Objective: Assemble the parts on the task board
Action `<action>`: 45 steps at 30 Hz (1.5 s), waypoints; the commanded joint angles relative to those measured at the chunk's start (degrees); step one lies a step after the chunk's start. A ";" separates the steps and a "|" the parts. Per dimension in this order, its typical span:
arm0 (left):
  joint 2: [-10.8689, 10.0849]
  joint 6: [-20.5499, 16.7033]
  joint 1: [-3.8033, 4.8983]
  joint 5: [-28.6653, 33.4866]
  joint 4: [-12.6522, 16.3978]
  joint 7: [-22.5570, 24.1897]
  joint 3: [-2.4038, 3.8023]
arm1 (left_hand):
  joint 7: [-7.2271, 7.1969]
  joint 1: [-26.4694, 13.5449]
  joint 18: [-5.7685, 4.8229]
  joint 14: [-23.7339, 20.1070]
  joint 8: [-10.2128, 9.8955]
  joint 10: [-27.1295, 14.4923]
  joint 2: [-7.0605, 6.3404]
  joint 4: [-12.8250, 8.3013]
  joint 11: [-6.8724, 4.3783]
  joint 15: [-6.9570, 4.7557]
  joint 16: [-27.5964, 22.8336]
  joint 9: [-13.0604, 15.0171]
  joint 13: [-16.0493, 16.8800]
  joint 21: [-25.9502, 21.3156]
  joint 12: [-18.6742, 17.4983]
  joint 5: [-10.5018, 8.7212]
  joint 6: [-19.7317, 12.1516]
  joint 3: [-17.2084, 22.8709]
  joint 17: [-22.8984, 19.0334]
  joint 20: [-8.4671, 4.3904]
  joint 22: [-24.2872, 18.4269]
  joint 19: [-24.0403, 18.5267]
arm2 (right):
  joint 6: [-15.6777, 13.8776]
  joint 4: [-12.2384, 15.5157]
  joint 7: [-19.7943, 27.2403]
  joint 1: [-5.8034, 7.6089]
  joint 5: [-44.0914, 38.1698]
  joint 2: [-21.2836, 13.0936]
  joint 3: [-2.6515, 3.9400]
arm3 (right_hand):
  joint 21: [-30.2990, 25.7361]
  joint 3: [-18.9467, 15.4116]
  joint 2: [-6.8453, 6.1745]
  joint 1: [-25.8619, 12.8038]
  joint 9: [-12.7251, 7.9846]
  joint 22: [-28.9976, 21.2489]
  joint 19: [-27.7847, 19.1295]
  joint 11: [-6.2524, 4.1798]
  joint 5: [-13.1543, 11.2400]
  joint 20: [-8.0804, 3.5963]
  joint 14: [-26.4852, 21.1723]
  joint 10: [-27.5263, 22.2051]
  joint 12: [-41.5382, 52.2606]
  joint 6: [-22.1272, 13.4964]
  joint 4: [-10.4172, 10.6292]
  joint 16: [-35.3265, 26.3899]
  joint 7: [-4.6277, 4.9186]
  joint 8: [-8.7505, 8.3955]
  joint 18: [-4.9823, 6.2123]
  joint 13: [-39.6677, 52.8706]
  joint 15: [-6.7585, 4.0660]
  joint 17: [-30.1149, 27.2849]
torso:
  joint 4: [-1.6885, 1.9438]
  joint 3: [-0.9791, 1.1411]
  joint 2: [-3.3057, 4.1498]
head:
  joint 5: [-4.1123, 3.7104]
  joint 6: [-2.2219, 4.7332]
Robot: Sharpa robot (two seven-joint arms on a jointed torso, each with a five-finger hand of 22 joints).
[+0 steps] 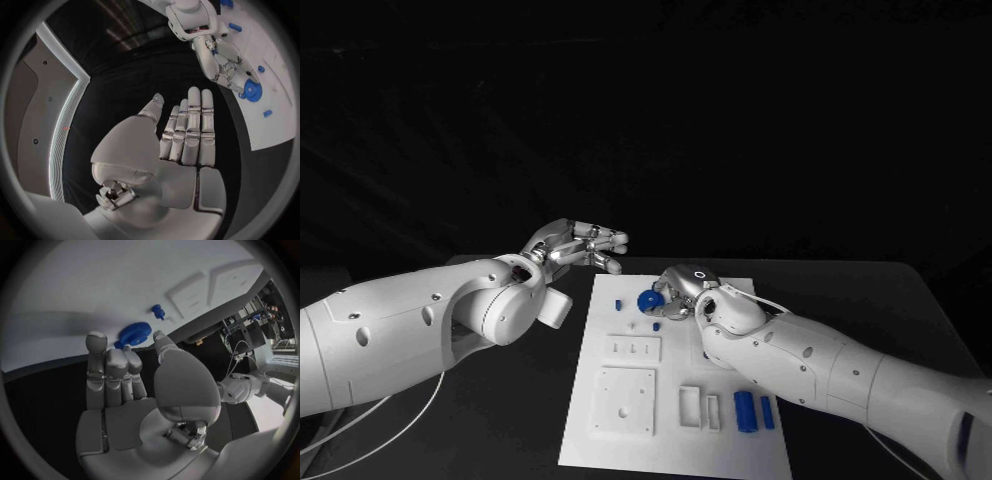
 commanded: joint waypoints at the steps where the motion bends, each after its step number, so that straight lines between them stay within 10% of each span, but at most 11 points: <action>1: -0.21 0.68 0.04 -0.22 0.14 0.36 0.04 | -0.01 -0.22 0.37 -0.05 -0.18 -0.42 -0.07 -0.07 -0.10 -0.16 0.23 -0.05 -0.05 0.21 -0.19 0.28 -0.27 0.13 0.08 -0.08 -0.06 -0.41 | -1.67 1.74 0.03 0.04 1.34 -1.02 0.12 | 0.48 -0.30 -0.12 0.51 0.07 3.29 2.50 -0.14 0.66 0.40 0.07 -0.14 0.28 0.87 -0.13 0.30 -0.05 -0.04 0.83 0.08 0.07 0.06 | -0.31 0.08 -0.06 | 0.00 0.22; 8: -0.40 0.61 0.05 -0.22 0.17 0.38 0.04 | 0.01 -0.20 0.37 -0.04 -0.17 -0.47 -0.13 -0.14 -0.08 -0.15 0.23 -0.05 -0.05 0.32 -0.19 0.28 -0.32 0.12 0.08 -0.08 -0.23 -0.43 | -4.20 3.30 0.19 0.02 1.78 -2.47 0.21 | 0.60 -0.14 -0.08 0.90 0.06 3.30 2.48 -0.18 2.37 0.36 0.07 -0.13 0.26 0.97 -0.44 0.29 -0.06 -0.04 0.81 0.06 0.04 0.07 | -0.75 0.41 -0.15 | 0.32 0.29; 14: -0.60 0.57 0.05 -0.22 0.12 0.41 0.03 | 0.01 -0.20 0.37 -0.04 -0.17 -0.47 -0.13 -0.14 -0.08 -0.15 0.23 -0.05 -0.05 0.32 -0.19 0.28 -0.32 0.12 0.08 -0.08 -0.23 -0.43 | -10.56 4.92 1.93 -0.25 3.54 -4.04 1.33 | 1.56 0.96 0.03 1.04 0.00 3.45 2.55 -0.22 4.82 0.31 0.07 0.00 0.25 1.08 -1.81 0.31 -0.10 -0.19 0.95 0.04 0.04 0.07 | -0.66 0.28 -0.15 | 0.21 0.79; 22: -1.12 0.64 0.04 -0.22 -0.06 0.52 0.03 | 0.01 -0.17 0.38 -0.05 -0.17 -0.48 -0.14 -0.19 -0.08 -0.16 0.22 -0.05 -0.05 0.36 -0.19 0.28 -0.32 0.16 0.08 -0.08 -0.26 -0.43 | -8.46 9.07 7.33 -1.15 7.77 -8.93 7.07 | 1.43 1.35 0.90 2.22 0.04 3.38 2.49 -0.17 4.93 0.36 0.06 0.01 0.34 1.59 -6.56 0.36 0.05 -0.09 1.00 0.16 0.04 0.12 | -1.17 0.42 -0.32 | 0.67 0.88; 25: -1.32 0.77 0.04 -0.31 -0.33 0.66 0.02 | 0.01 -0.12 0.37 -0.08 -0.16 -0.45 -0.17 -0.24 -0.09 -0.16 0.21 -0.05 -0.05 0.35 -0.19 0.28 -0.30 0.18 0.08 -0.08 -0.27 -0.46 | -4.86 10.97 11.29 -1.42 10.54 -12.18 9.12 | 2.61 -2.84 2.06 4.25 0.04 3.67 2.55 -0.20 11.42 0.33 0.06 0.20 0.79 1.98 -11.42 0.71 0.01 -0.10 0.89 0.60 0.00 0.56 | -1.68 0.55 -0.47 | 1.09 0.79; 29: -1.54 0.96 0.03 -0.52 -0.70 0.81 0.02 | -0.01 -0.09 0.34 -0.15 -0.16 -0.37 -0.16 -0.26 -0.11 -0.14 0.17 -0.05 -0.05 0.32 -0.18 0.29 -0.25 0.21 0.06 -0.06 -0.29 -0.57 | -0.02 12.21 15.74 -1.62 15.16 -16.05 10.57 | 3.27 -3.37 3.91 5.22 0.03 3.76 2.25 -0.17 12.16 0.31 0.02 0.18 0.77 2.43 -15.47 0.77 0.08 -0.10 0.58 0.71 -0.03 0.87 | -2.42 0.79 -0.70 | 1.11 0.85; 38: -1.88 1.59 -0.18 -1.12 -1.07 0.88 0.00 | -0.18 -0.20 0.12 -0.08 -0.17 2.14 -0.07 -0.13 -0.73 -0.42 0.19 -0.05 -0.06 0.38 -0.18 0.29 -0.23 0.49 0.08 -0.28 -0.31 -0.62 | 6.57 10.42 22.58 -3.26 18.95 -21.20 11.48 | 2.73 -1.72 5.70 4.85 0.02 3.70 1.28 0.03 13.45 0.37 -0.21 -0.31 0.28 3.33 -21.70 0.05 0.15 -0.12 0.34 0.38 0.07 0.88 | -3.38 1.70 -1.04 | 0.67 1.07; 45: -1.90 1.80 -0.40 -1.32 -1.31 0.90 -0.02 | -0.18 -0.24 0.08 -0.09 -0.18 2.18 -0.08 -0.08 -0.74 -0.42 0.17 -0.05 -0.06 0.40 -0.19 0.29 -0.25 0.57 0.08 -0.32 -0.31 -0.62 | 6.26 7.87 23.23 -4.64 15.24 -21.87 11.57 | 2.91 -2.56 6.01 5.32 0.03 3.68 1.18 0.05 11.77 0.42 -0.13 -0.12 0.34 3.59 -22.30 0.01 0.11 -0.13 0.33 0.29 0.12 0.94 | -3.18 1.57 -1.03 | -0.14 0.90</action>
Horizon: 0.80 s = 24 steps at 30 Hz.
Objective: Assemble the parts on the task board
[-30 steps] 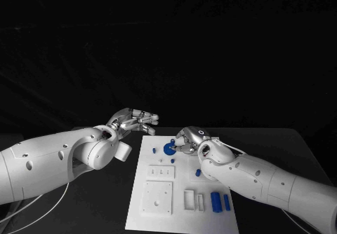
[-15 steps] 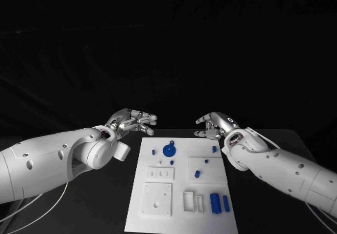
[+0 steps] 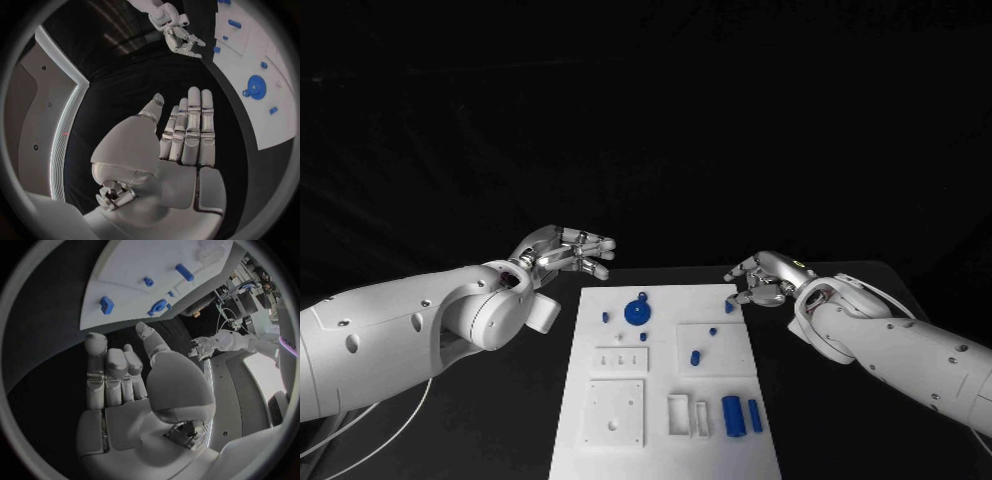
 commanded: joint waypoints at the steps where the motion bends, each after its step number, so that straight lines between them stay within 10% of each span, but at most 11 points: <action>1: 0.01 1.28 -0.14 -0.57 -0.08 0.76 0.00 | -0.18 -0.26 0.06 -0.09 -0.18 0.51 -0.08 0.09 -0.07 -0.42 0.17 -0.05 -0.05 0.41 -0.19 0.29 -0.26 0.46 0.08 -0.12 -0.08 -0.41 | 2.02 -1.08 2.89 -0.45 -1.57 -0.04 0.06 | 0.07 -0.43 0.48 0.40 0.03 3.68 1.18 0.03 -0.17 0.44 -0.14 -0.18 -0.21 0.38 0.03 -0.23 -0.20 -0.11 0.33 -0.08 0.13 0.02 | 0.18 0.00 0.03 | -0.54 -0.23; 5: 0.03 1.39 -0.28 -0.60 -0.24 0.74 0.00 | -0.18 -0.26 0.06 -0.09 -0.18 0.51 -0.08 0.09 -0.07 -0.42 0.17 -0.05 -0.05 0.41 -0.19 0.29 -0.26 0.46 0.08 -0.12 -0.08 -0.41 | 1.67 -2.76 3.15 -1.00 -1.95 0.32 0.07 | 0.08 -0.39 0.48 0.49 0.02 3.68 1.15 0.04 -0.02 0.45 -0.15 -0.22 -0.27 0.31 0.02 -0.29 -0.17 -0.13 0.33 -0.13 0.14 -0.01 | 0.21 0.25 0.04 | -0.64 -0.41; 24: 0.21 1.68 -0.55 -0.66 -0.55 0.70 0.00 | -0.11 -0.26 0.03 -0.13 -0.19 0.18 -0.24 0.12 0.02 -0.38 0.11 -0.05 -0.06 0.41 -0.20 0.29 -0.40 0.63 0.07 -0.12 -0.12 -0.45 | -5.77 -10.41 2.11 -2.87 -1.52 4.55 0.08 | -0.37 -1.09 -0.26 1.04 0.03 3.53 1.48 0.14 -3.27 0.47 -0.07 -0.18 -0.39 -1.44 2.98 -0.08 0.11 -0.11 0.70 -0.32 0.15 0.51 | 0.37 -0.06 0.06 | -0.58 -1.12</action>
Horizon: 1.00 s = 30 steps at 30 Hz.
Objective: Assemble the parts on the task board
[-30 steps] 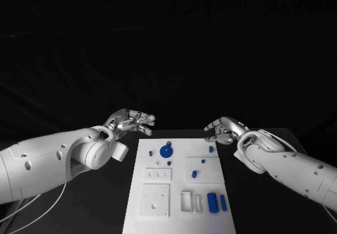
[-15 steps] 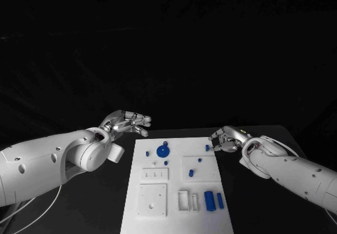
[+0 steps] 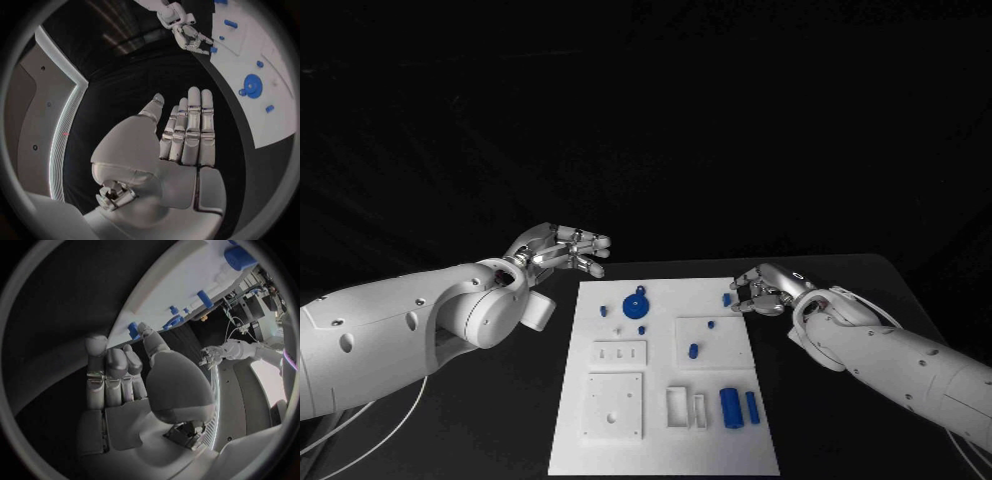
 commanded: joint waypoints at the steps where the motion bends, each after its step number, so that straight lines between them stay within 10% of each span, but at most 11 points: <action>1: 0.11 1.09 -0.02 -0.31 0.01 0.68 0.03 | -0.10 -0.25 0.04 -0.14 -0.20 -0.14 -0.27 0.11 0.23 -0.36 0.10 -0.06 -0.06 0.20 -0.20 0.29 -0.45 0.35 0.07 -0.10 -0.08 -0.47 | -2.93 -0.87 -0.14 -0.20 -0.27 0.52 0.03 | -0.43 -0.05 -0.08 0.49 0.03 3.54 1.48 0.16 -0.23 0.48 -0.05 -0.19 -0.42 -0.29 0.55 -0.11 0.00 -0.10 0.72 -0.09 0.15 0.03 | -0.01 0.02 -0.01 | -0.04 -0.11; 30: 0.38 1.36 -0.04 -0.40 -0.24 0.46 0.03 | -0.10 -0.25 0.04 -0.14 -0.20 -0.14 -0.27 0.11 0.23 -0.36 0.10 -0.06 -0.06 0.20 -0.20 0.29 -0.45 0.35 0.07 -0.10 -0.08 -0.47 | -0.87 -4.22 -0.21 -0.73 0.25 3.63 0.03 | -0.80 1.18 0.79 0.01 0.03 3.55 1.51 0.11 -1.25 0.47 -0.07 -0.35 -0.39 0.26 1.04 -0.21 -0.08 -0.11 0.64 -0.03 0.13 0.15 | -0.10 0.04 -0.10 | 0.02 -0.44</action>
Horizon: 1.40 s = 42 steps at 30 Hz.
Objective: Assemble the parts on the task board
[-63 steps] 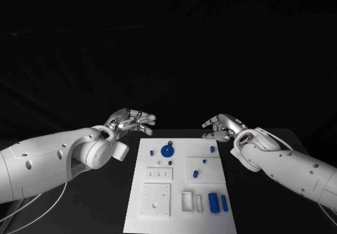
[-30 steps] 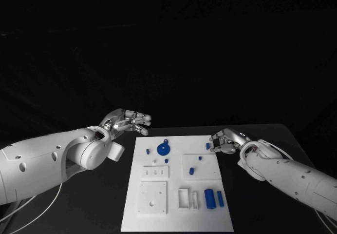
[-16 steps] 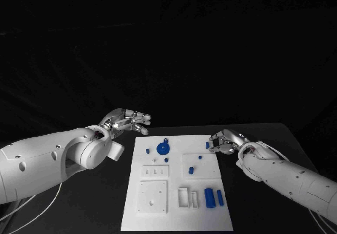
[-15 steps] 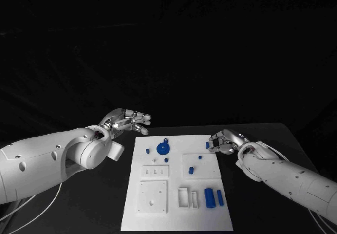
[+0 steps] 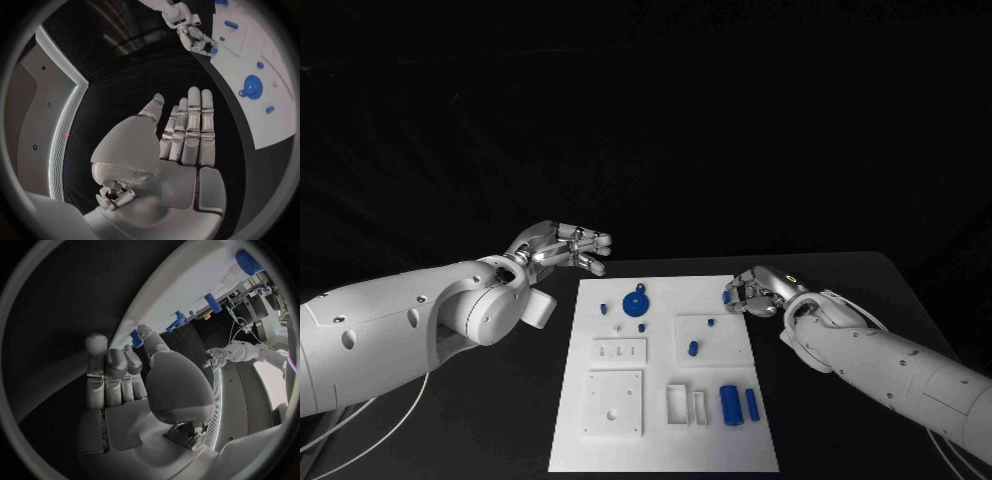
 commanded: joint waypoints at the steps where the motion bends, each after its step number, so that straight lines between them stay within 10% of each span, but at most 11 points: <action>1: 0.15 0.96 0.00 -0.31 0.02 0.50 0.02 | -0.09 -0.25 0.08 -0.13 -0.18 -0.23 -0.25 0.18 0.25 -0.35 0.10 -0.05 -0.06 0.24 -0.20 0.29 -0.47 0.41 0.08 -0.08 -0.12 -0.47 | 0.91 -0.27 0.08 -0.04 0.09 0.20 0.02 | -0.10 0.88 0.76 -0.38 0.03 3.57 1.53 -0.10 -0.53 0.45 -0.07 -0.17 -0.14 0.45 -0.27 -0.20 -0.19 -0.11 0.63 0.09 0.12 0.15 | -0.04 0.02 -0.02 | 0.03 -0.04; 12: 0.18 1.01 0.00 -0.34 -0.03 0.42 0.02 | -0.09 -0.25 0.08 -0.13 -0.18 -0.24 -0.25 0.19 0.26 -0.35 0.09 -0.05 -0.06 0.25 -0.20 0.29 -0.48 0.42 0.08 -0.08 -0.13 -0.47 | 1.42 -0.71 0.17 -0.10 0.48 0.68 0.02 | -0.21 10.46 2.01 -2.05 0.06 3.56 1.41 -0.37 -9.25 0.25 -0.08 -0.29 -0.05 2.63 -1.40 -0.29 -0.63 -0.12 0.45 0.26 -0.11 0.19 | -0.07 0.08 -0.05 | 0.15 -0.17; 42: 0.25 1.35 0.00 -0.49 -0.12 0.16 0.02 | -0.09 -0.25 0.08 -0.13 -0.18 -0.24 -0.25 0.19 0.26 -0.35 0.09 -0.05 -0.06 0.25 -0.20 0.29 -0.48 0.42 0.08 -0.08 -0.13 -0.47 | 1.05 -1.47 -0.25 -0.12 0.59 1.58 0.02 | -0.30 8.91 0.52 -2.12 0.07 3.50 1.46 -0.24 -7.54 0.33 -0.07 -0.32 -0.26 1.66 0.24 -0.40 -0.48 -0.09 0.58 0.10 -0.02 0.16 | -0.05 0.09 -0.06 | 0.17 -0.18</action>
